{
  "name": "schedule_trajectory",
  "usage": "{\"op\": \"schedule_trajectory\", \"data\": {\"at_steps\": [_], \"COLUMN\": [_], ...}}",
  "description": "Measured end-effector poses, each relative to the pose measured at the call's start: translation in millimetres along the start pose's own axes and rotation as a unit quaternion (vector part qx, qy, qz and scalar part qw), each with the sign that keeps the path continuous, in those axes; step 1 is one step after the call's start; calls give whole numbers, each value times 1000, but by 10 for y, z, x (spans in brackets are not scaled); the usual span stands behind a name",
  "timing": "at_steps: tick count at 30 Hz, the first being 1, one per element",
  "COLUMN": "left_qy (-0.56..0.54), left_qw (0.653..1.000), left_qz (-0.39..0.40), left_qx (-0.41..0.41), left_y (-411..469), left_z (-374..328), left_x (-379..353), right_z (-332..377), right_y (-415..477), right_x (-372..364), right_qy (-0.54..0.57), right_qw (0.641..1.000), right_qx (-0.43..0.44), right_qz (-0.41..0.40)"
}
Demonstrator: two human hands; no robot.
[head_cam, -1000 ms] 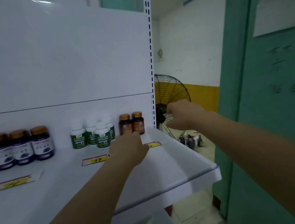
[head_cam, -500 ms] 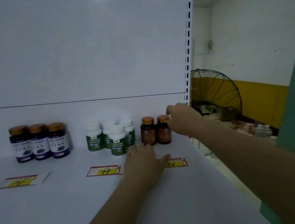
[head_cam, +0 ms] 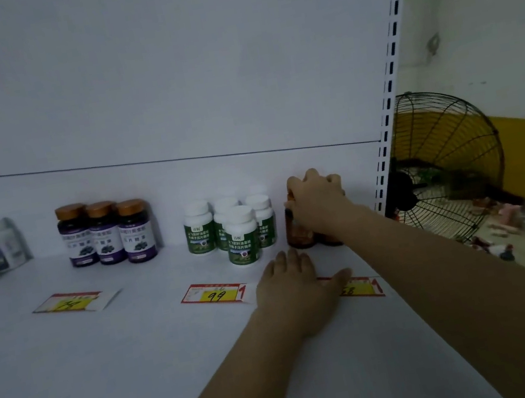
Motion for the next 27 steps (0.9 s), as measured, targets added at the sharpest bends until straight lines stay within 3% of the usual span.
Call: {"op": "schedule_trajectory", "data": {"at_steps": [8, 13, 17, 20, 27], "left_qy": [-5, -80, -249, -343, -417], "left_qw": [1000, 977, 914, 886, 884], "left_qz": [-28, -180, -304, -292, -200], "left_qx": [11, 78, 104, 112, 72], "left_y": [20, -93, -239, -181, 10], "left_z": [28, 196, 538, 702, 684], "left_x": [41, 481, 758, 711, 594], "right_z": [92, 123, 79, 125, 53], "right_y": [-36, -98, -127, -194, -241], "right_x": [326, 660, 670, 562, 346], "right_qy": [105, 215, 390, 468, 528], "right_qw": [994, 973, 912, 874, 841], "right_qx": [6, -5, -19, -10, 1], "right_qz": [-32, -87, -129, -128, -120]}}
Point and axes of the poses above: each hand's wrist, its own y-axis towards the middle knuckle, its own x-axis out of the back of the hand, z = x × y, the point moved 8 cm from there along y, towards the middle knuckle, and after that the axes turned 15 degrees about y, right-handed, at the moved point
